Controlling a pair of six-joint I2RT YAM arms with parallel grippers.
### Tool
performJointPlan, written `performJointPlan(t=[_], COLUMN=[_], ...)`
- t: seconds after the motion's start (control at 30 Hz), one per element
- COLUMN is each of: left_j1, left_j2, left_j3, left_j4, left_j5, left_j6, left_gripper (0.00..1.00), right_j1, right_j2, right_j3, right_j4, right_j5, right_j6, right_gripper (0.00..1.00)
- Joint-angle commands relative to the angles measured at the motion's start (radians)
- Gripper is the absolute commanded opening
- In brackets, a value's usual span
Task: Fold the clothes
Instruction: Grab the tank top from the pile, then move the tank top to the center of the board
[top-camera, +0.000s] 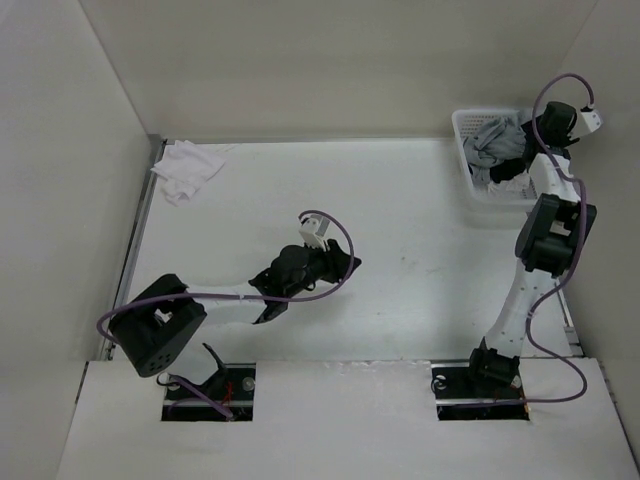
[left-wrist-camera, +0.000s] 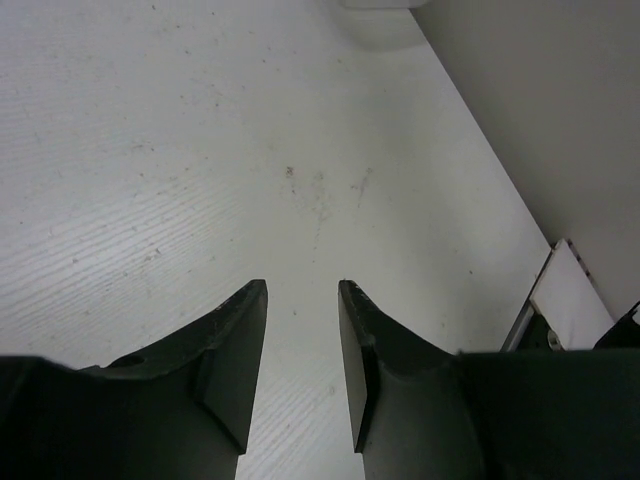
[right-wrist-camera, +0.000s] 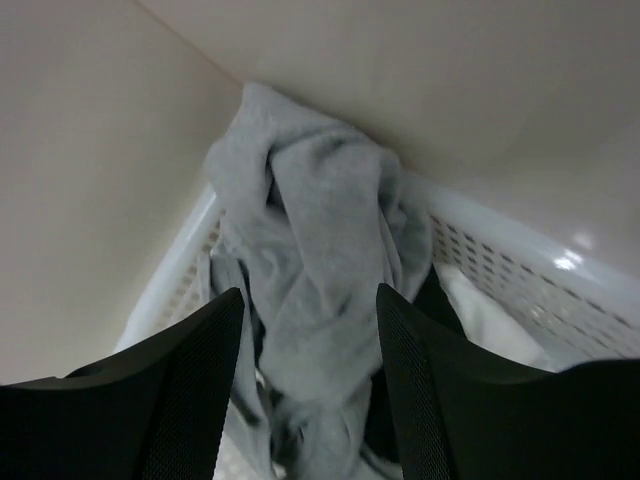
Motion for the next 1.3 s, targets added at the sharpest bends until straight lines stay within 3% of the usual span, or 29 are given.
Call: performJointPlan(t=[0.0,0.17,0.2,0.23,0.27,0.33,0.4,0.63,0.73,0.87,1.03,1.27], left_j1=[0.048,0.102,0.112,0.125,0.128,0.139,0.139,0.131,0.131,0.131,0.148,0.223], left_j2=[0.015,0.043,0.049,0.053,0.055,0.067,0.076,0.069,0.049,0.02,-0.048,-0.293], left_j3=[-0.013,-0.025,-0.028,-0.03,-0.031,-0.031,-0.028,-0.024,-0.03,-0.036,-0.054,-0.103], left_j4=[0.084,0.116,0.125,0.131,0.133,0.142,0.142,0.142,0.143,0.143,0.133,-0.008], left_j5=[0.024,0.071,0.08,0.088,0.091,0.102,0.106,0.111,0.111,0.108,0.082,-0.007], left_j6=[-0.015,-0.056,-0.062,-0.071,-0.076,-0.085,-0.087,-0.091,-0.096,-0.098,-0.11,-0.121], left_gripper=[0.34,0.35,0.35,0.35,0.35,0.35,0.35,0.35,0.35,0.36,0.36,0.37], right_j1=[-0.035,-0.032,-0.032,-0.033,-0.033,-0.032,-0.029,0.037,0.069,0.175,0.34,0.692], right_j2=[0.136,0.319,0.344,0.359,0.361,0.333,0.264,-0.191,-0.328,-0.645,-0.897,-1.07], right_j3=[0.217,0.48,0.515,0.528,0.528,0.465,0.352,-0.195,-0.311,-0.495,-0.544,-0.396], right_j4=[-0.029,-0.122,-0.136,-0.136,-0.133,-0.075,0.026,0.514,0.598,0.684,0.654,0.464], right_j5=[-0.081,-0.066,-0.06,-0.06,-0.061,-0.09,-0.113,-0.181,-0.205,-0.287,-0.366,-0.42], right_j6=[0.103,0.126,0.143,0.163,0.168,0.197,0.209,0.228,0.228,0.216,0.142,-0.008], right_gripper=[0.61,0.57,0.52,0.36,0.31,0.06,0.02,0.03,0.03,0.03,0.03,0.04])
